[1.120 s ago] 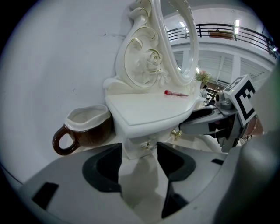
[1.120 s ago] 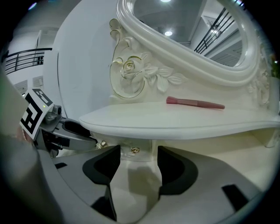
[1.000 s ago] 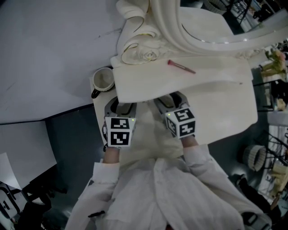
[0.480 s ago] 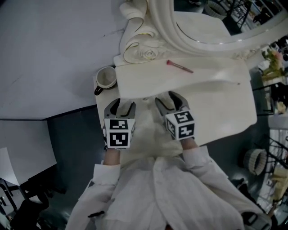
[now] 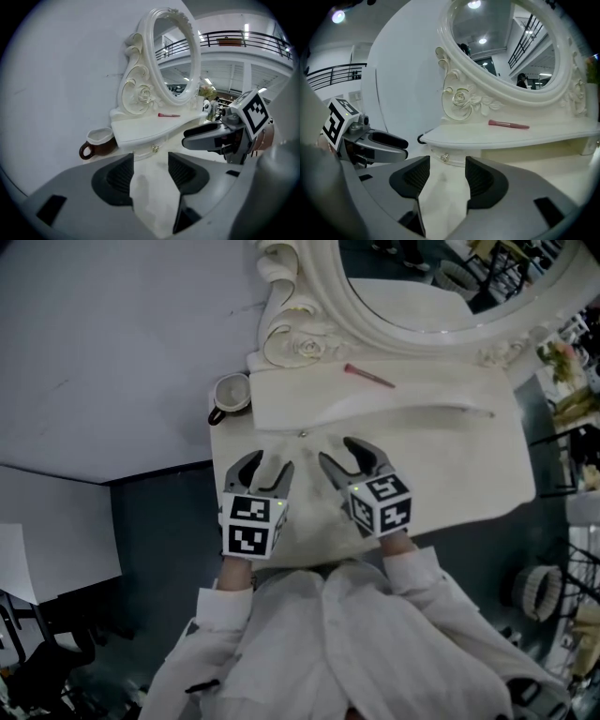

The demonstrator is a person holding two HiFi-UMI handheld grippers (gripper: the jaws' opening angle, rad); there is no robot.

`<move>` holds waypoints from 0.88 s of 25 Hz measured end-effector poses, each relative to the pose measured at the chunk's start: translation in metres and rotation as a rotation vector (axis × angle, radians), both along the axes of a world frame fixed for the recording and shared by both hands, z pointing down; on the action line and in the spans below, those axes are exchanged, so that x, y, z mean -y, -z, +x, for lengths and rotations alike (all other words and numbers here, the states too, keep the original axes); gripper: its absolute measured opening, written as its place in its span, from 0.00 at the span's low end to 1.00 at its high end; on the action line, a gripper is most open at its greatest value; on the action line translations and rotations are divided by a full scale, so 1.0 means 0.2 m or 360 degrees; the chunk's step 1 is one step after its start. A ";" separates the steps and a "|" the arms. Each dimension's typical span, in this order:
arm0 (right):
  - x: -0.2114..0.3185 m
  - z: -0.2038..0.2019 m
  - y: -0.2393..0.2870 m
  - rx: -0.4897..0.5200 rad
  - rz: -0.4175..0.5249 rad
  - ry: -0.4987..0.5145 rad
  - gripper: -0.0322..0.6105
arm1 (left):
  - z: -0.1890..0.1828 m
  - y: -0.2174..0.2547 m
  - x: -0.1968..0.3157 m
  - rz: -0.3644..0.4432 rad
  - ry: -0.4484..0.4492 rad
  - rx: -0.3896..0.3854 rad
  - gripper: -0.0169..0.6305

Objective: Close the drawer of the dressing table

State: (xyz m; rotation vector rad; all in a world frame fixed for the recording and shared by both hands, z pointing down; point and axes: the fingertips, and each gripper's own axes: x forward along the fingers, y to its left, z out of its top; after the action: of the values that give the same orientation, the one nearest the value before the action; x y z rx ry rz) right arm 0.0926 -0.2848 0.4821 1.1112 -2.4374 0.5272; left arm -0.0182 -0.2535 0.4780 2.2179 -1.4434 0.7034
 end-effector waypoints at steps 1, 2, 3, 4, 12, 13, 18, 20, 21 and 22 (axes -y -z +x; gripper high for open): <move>-0.02 0.00 0.02 0.0018 0.0005 0.0009 0.42 | 0.02 0.02 -0.02 0.0016 -0.0015 0.0005 0.38; -0.05 0.00 0.04 0.0034 0.0009 0.0014 0.42 | 0.03 0.05 -0.05 0.0030 -0.0015 -0.0003 0.38; -0.07 0.01 0.07 0.0051 0.0013 0.0017 0.42 | 0.04 0.07 -0.07 0.0045 -0.0003 -0.0024 0.38; -0.09 0.01 0.09 0.0069 0.0019 0.0019 0.42 | 0.05 0.10 -0.09 0.0063 0.0020 -0.0050 0.38; -0.24 -0.01 0.28 0.0184 0.0090 0.0091 0.41 | 0.10 0.29 -0.23 0.0210 0.0041 -0.0125 0.38; -0.26 -0.01 0.30 0.0191 0.0100 0.0101 0.41 | 0.11 0.31 -0.24 0.0227 0.0050 -0.0126 0.37; -0.36 0.02 0.37 0.0206 0.0156 0.0108 0.31 | 0.11 0.39 -0.32 0.0332 0.0146 -0.0098 0.16; -0.40 0.04 0.40 0.0214 0.0172 0.0106 0.27 | 0.12 0.41 -0.36 0.0343 0.0152 -0.0107 0.13; -0.42 0.05 0.41 0.0219 0.0178 0.0107 0.24 | 0.13 0.42 -0.37 0.0347 0.0156 -0.0112 0.11; -0.45 0.06 0.41 0.0226 0.0183 0.0109 0.23 | 0.14 0.42 -0.39 0.0352 0.0159 -0.0119 0.09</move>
State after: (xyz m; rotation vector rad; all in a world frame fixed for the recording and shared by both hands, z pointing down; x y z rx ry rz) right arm 0.1049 -0.1955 0.3996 1.0634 -2.6482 0.4640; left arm 0.0097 -0.1747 0.3936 2.2869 -1.6501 0.4414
